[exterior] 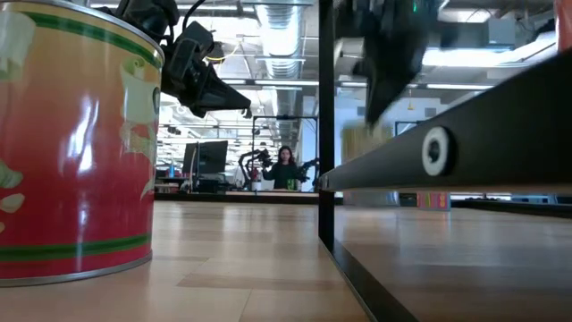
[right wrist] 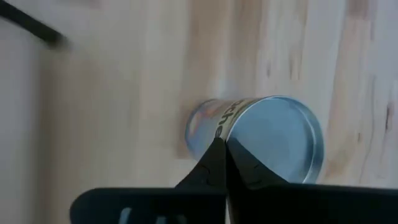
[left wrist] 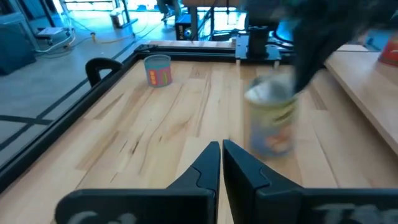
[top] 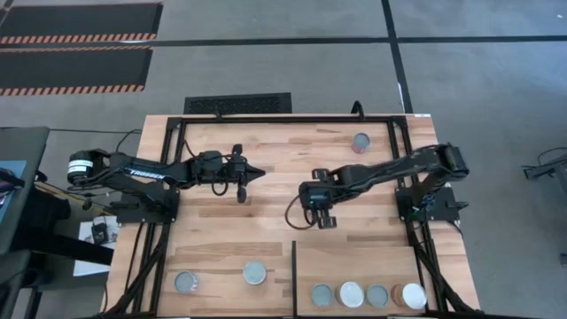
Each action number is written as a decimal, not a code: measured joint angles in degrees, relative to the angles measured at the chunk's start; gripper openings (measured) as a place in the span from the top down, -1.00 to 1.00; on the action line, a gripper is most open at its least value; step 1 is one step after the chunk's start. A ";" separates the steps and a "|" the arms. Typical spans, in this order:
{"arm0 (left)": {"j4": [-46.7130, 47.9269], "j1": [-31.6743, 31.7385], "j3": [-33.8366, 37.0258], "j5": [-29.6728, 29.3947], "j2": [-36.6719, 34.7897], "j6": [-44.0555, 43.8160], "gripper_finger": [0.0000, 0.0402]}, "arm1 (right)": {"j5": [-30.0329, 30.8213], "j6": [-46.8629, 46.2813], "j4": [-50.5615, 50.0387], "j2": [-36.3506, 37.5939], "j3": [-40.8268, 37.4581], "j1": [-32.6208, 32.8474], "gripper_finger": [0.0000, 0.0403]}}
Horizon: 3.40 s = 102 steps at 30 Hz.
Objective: Pick and place cans onto a shelf
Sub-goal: Put the canned peaches aligned with the other canned peaches on the shelf, then put the canned corns aligned with the other canned corns on the shelf
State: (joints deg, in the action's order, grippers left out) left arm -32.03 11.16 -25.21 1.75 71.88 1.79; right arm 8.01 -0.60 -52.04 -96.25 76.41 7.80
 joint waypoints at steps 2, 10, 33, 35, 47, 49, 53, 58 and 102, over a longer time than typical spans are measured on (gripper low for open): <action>0.24 0.00 0.00 -1.00 0.00 -0.52 0.95 | 0.11 -3.95 -3.70 0.95 3.56 2.58 0.98; 0.88 0.00 0.00 -1.80 0.01 -2.14 0.95 | -0.41 -31.34 -16.84 1.27 15.76 16.10 0.98; 1.62 -1.77 -0.02 -3.98 0.02 -3.53 0.95 | 4.12 -78.03 -22.46 -6.20 17.01 36.17 0.98; 1.65 -2.16 -0.02 -4.67 0.02 -3.29 0.95 | 4.13 -78.03 -22.12 -6.27 16.97 36.16 0.97; 2.52 -2.62 -0.02 -5.67 0.02 -2.48 0.95 | 2.00 -76.06 -16.64 -6.23 16.97 35.04 0.79; 3.00 -2.62 -0.02 -5.67 0.02 -2.46 0.95 | 1.45 -76.09 -16.45 -6.23 16.97 34.83 0.73; 3.60 -2.62 -0.02 -5.67 0.02 -2.44 0.95 | 1.06 -75.86 -16.56 -6.23 16.95 34.68 0.59; 3.73 -2.62 -0.02 -5.67 0.02 -2.26 0.95 | 1.00 -75.45 -17.22 -6.23 16.95 34.39 0.50; 26.16 -49.50 -4.37 -16.05 -10.16 -5.91 0.74 | -2.34 -12.95 42.51 14.51 -20.84 9.81 0.99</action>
State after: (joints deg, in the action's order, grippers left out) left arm -5.87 -38.34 -29.58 -14.30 61.72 -4.12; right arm 5.67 -13.55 -9.53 -81.73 55.57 17.62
